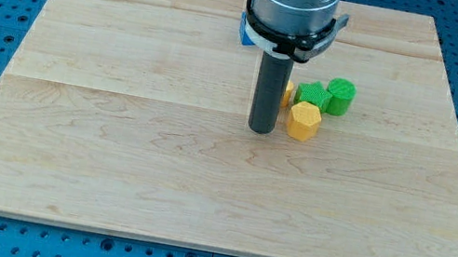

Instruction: Move the yellow hexagon along with green star a bit up

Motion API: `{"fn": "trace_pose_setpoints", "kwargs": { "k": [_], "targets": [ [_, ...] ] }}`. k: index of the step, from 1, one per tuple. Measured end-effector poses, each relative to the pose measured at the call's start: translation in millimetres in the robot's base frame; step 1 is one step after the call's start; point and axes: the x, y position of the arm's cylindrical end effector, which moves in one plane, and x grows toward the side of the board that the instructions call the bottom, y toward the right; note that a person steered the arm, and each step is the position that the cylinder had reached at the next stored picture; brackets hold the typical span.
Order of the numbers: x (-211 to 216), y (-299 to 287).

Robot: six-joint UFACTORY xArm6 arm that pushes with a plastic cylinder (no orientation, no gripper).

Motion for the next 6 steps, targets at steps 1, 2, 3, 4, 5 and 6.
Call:
{"fn": "trace_pose_setpoints", "kwargs": {
  "k": [1,2,3,4,5,6],
  "targets": [
    [0,0],
    [7,0],
    [20,10],
    [15,39],
    [10,71],
    [-4,72]
  ]
}}
